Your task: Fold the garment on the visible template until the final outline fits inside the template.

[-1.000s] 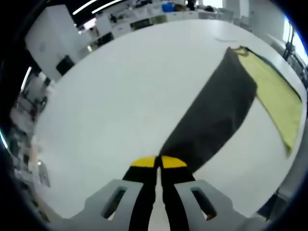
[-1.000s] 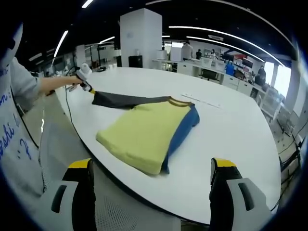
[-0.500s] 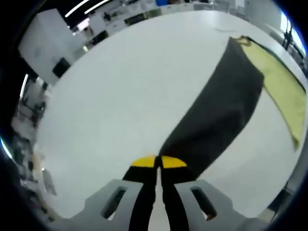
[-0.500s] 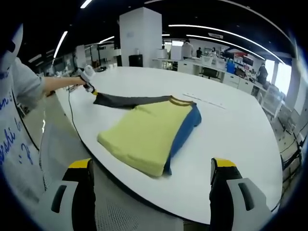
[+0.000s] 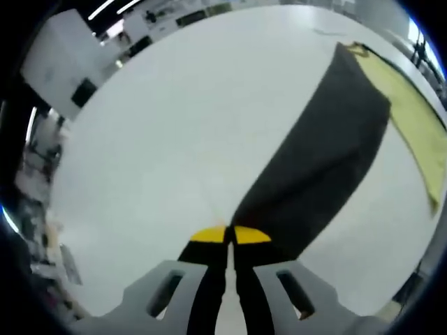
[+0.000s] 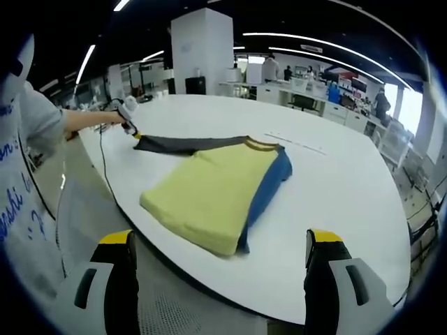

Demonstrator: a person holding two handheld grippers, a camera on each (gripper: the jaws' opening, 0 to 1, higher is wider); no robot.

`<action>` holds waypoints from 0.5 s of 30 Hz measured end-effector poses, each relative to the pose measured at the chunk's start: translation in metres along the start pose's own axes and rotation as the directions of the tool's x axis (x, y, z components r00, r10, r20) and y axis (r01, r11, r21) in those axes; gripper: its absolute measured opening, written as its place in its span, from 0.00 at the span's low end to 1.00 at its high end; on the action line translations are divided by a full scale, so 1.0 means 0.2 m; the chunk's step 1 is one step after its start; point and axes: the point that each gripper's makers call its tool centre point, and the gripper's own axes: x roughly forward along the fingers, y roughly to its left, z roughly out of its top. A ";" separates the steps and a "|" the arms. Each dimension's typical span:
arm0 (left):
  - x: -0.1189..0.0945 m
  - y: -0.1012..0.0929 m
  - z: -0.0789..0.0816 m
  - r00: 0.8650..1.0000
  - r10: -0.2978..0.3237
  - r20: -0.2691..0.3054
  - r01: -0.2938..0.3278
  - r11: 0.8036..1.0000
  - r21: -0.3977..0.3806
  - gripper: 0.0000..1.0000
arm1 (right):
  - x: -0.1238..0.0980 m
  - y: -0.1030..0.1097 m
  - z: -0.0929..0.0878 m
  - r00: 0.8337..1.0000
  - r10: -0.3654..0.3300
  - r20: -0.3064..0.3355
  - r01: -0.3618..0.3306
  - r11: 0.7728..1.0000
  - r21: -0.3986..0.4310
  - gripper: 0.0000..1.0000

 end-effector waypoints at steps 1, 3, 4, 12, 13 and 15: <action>0.00 0.00 0.00 1.000 -0.002 -0.003 0.002 1.000 0.000 0.00 | 0.00 0.00 0.00 1.000 -0.002 0.000 0.002 1.000 0.001 1.00; 0.02 0.01 0.00 1.000 -0.002 -0.012 0.002 1.000 0.000 0.00 | 0.00 -0.01 0.00 1.000 -0.007 -0.003 0.007 1.000 0.000 1.00; 0.02 0.01 -0.01 1.000 -0.004 -0.015 0.004 1.000 -0.001 0.00 | 0.00 -0.01 0.00 1.000 -0.007 -0.006 0.007 1.000 0.000 1.00; 0.07 0.01 -0.02 0.999 -0.004 -0.038 0.005 1.000 0.027 0.00 | 0.01 0.00 0.00 1.000 -0.003 -0.006 0.003 1.000 0.001 1.00; 0.07 0.02 -0.02 0.999 0.000 -0.040 0.001 1.000 0.028 0.00 | 0.00 0.00 0.00 1.000 -0.002 -0.004 0.002 1.000 0.001 1.00; 0.08 0.01 -0.02 0.999 0.000 -0.041 0.001 1.000 0.022 0.00 | 0.00 0.00 0.00 1.000 -0.005 -0.004 0.005 1.000 0.003 1.00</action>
